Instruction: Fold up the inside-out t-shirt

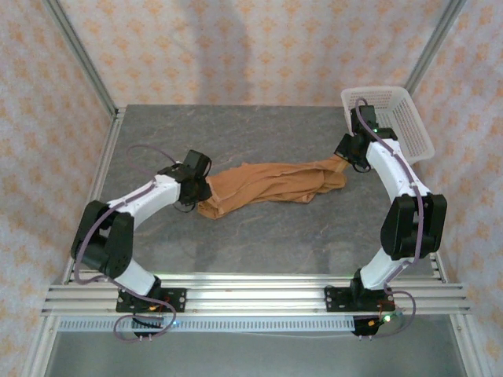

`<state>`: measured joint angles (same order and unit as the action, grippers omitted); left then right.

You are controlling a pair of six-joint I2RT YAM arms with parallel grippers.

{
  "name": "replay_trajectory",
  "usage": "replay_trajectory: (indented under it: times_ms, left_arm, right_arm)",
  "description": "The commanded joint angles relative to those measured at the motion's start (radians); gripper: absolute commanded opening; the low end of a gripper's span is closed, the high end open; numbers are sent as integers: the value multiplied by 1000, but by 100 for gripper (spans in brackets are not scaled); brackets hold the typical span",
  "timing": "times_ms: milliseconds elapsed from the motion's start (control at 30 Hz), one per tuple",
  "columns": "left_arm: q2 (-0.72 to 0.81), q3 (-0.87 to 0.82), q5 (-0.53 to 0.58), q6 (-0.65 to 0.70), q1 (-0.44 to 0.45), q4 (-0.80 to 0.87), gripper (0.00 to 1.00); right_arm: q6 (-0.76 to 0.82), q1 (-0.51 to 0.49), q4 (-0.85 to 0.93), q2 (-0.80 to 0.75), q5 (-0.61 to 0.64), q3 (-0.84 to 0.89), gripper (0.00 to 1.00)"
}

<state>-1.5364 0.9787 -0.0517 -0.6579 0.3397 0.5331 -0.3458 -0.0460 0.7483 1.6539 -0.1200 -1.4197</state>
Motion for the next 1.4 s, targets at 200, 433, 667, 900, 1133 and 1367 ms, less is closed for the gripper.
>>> replay_trajectory:
  times_ms: [200, 433, 667, 900, 1133, 1367]
  left_arm:
    - [23, -3, -185, -64, 28, -139, 35]
    - [-80, 37, -150, -62, 64, -132, 35]
    - [-136, 73, -113, -56, 79, -113, 35]
    - [-158, 71, -59, -46, 81, -73, 39]
    - [-152, 61, -58, -46, 81, -68, 51]
    - [-174, 54, -76, -57, 80, -94, 44]
  right_arm:
    - [1, -6, 17, -19, 3, -25, 0]
    - [5, -6, 20, -20, 0, -31, 0]
    - [4, -6, 17, -13, -12, -25, 0]
    - [10, -6, 20, -13, -5, -29, 0]
    - [8, -6, 20, -9, -6, -36, 0]
    - [7, -6, 23, -13, -3, -39, 0]
